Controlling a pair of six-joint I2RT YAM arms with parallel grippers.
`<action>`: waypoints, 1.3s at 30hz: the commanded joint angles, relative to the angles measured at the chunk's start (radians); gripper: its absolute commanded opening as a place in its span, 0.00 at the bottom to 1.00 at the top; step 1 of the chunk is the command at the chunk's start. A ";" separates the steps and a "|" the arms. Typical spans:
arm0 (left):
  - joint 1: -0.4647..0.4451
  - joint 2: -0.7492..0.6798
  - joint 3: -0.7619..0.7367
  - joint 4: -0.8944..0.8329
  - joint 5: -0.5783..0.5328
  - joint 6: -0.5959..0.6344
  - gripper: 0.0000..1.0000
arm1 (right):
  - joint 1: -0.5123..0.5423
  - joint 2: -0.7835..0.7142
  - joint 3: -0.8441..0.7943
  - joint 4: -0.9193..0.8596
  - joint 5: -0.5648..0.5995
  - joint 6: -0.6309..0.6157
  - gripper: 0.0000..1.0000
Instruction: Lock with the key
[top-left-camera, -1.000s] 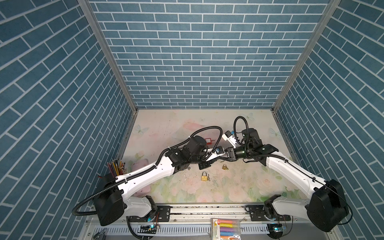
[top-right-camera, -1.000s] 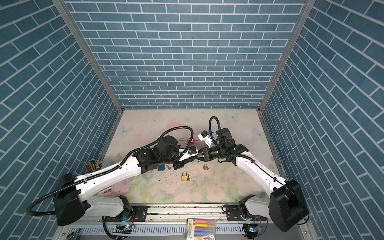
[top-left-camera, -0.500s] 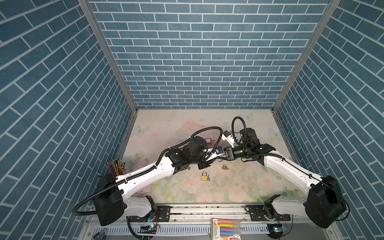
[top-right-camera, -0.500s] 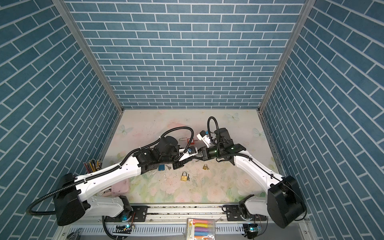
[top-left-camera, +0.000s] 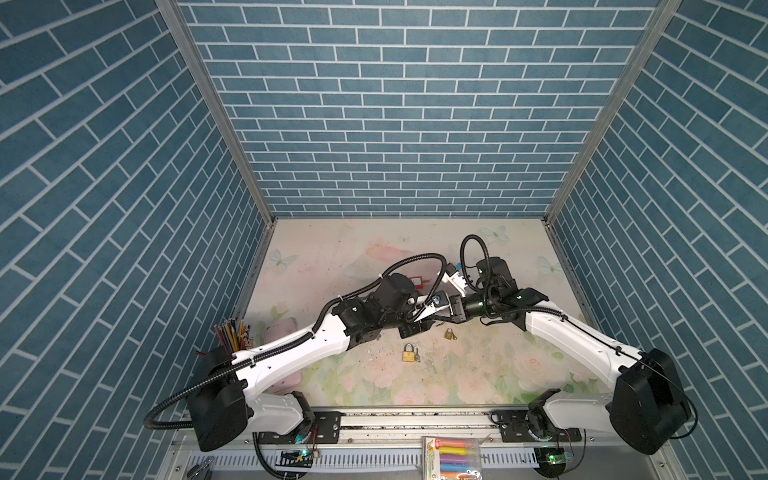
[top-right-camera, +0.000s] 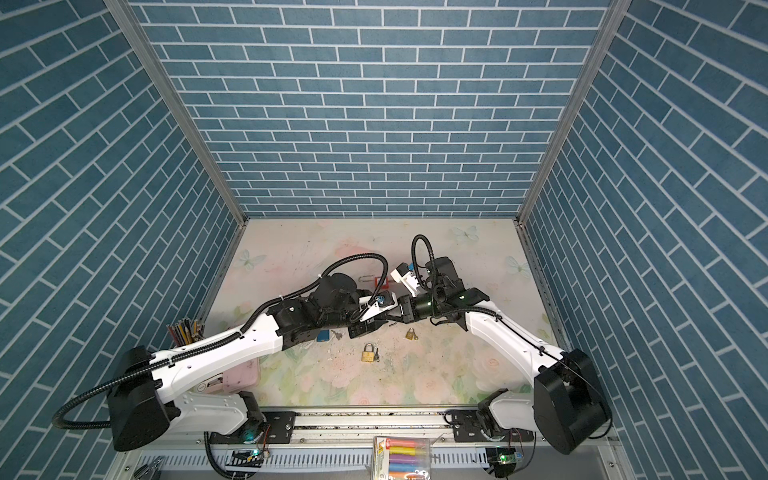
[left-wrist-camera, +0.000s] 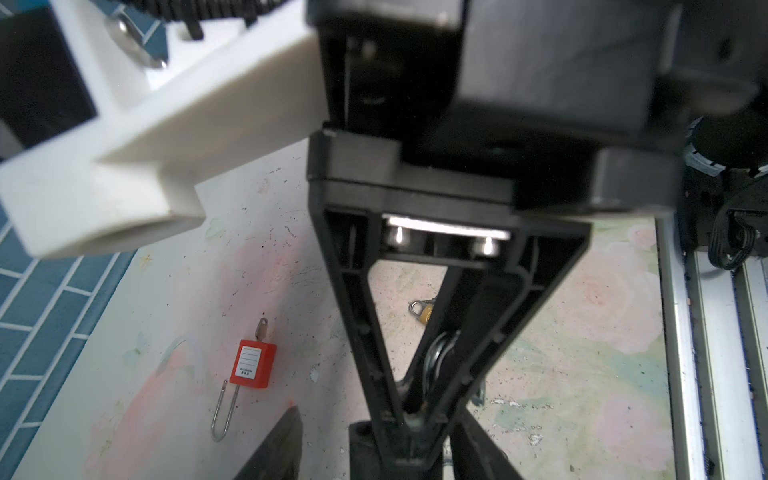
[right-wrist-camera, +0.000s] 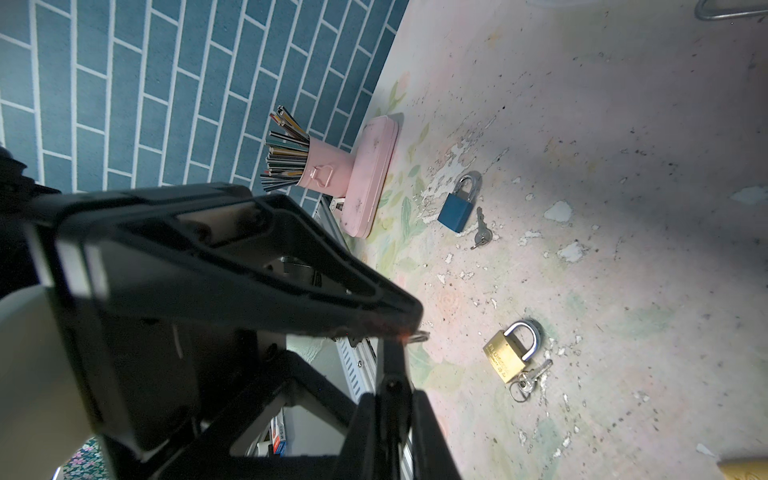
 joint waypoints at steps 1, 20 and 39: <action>-0.004 0.002 -0.026 0.016 -0.023 -0.006 0.58 | 0.005 -0.008 0.010 0.019 -0.004 -0.019 0.00; -0.005 -0.047 -0.065 0.095 -0.036 -0.061 0.50 | 0.005 -0.025 -0.007 0.043 -0.014 0.001 0.00; -0.008 -0.038 -0.085 0.084 -0.007 -0.088 0.03 | -0.003 -0.068 -0.005 0.057 0.062 0.013 0.23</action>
